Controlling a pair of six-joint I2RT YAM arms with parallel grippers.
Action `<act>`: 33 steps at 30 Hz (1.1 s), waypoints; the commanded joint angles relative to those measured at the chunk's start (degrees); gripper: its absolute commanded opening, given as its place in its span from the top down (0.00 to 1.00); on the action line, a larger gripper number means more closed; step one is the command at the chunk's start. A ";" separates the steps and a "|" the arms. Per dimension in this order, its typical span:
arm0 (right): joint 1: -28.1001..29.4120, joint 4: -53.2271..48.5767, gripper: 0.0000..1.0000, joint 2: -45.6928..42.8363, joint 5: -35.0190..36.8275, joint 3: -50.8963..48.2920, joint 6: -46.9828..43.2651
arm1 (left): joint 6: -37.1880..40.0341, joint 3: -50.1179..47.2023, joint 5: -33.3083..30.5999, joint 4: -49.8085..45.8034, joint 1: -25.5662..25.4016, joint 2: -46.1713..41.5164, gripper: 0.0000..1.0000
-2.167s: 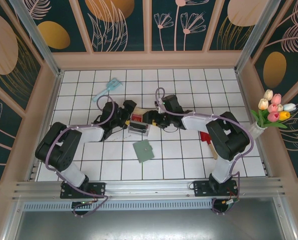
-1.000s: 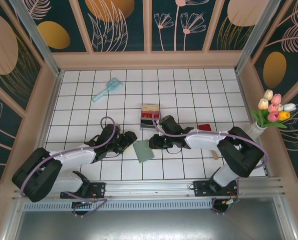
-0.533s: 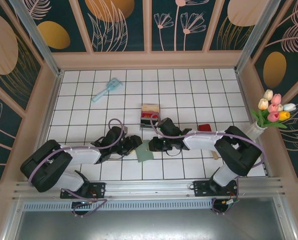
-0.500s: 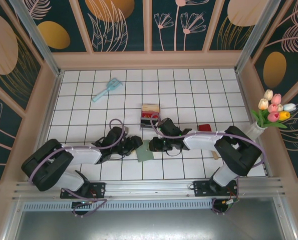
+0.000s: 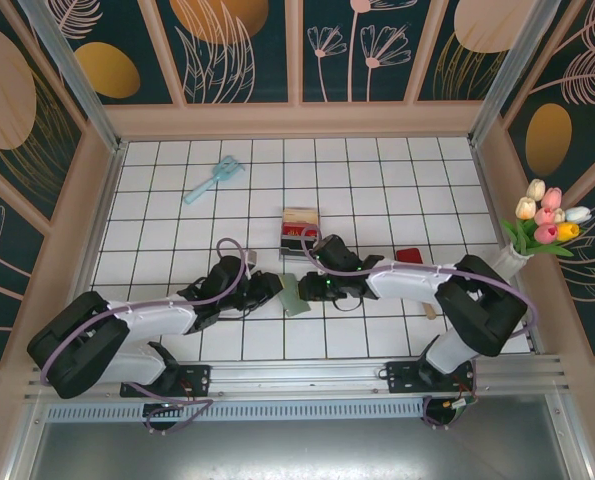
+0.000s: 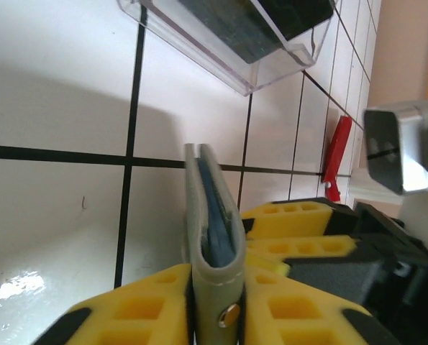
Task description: Put the credit cards into the card holder
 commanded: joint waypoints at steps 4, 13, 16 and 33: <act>1.63 0.09 0.58 -3.35 0.66 1.99 1.82 | 0.53 -1.05 -0.55 3.07 -0.20 0.81 0.84; 3.96 -0.60 0.50 2.07 1.69 4.57 0.17 | 0.71 0.00 0.26 4.00 -0.20 2.39 0.91; 5.06 -0.71 0.47 4.44 2.19 5.00 -1.06 | 0.63 0.10 0.42 4.45 -0.22 2.73 0.93; 4.19 -15.39 0.88 8.92 26.11 6.93 0.34 | 1.93 -4.00 -3.44 -4.88 -0.21 -6.78 1.00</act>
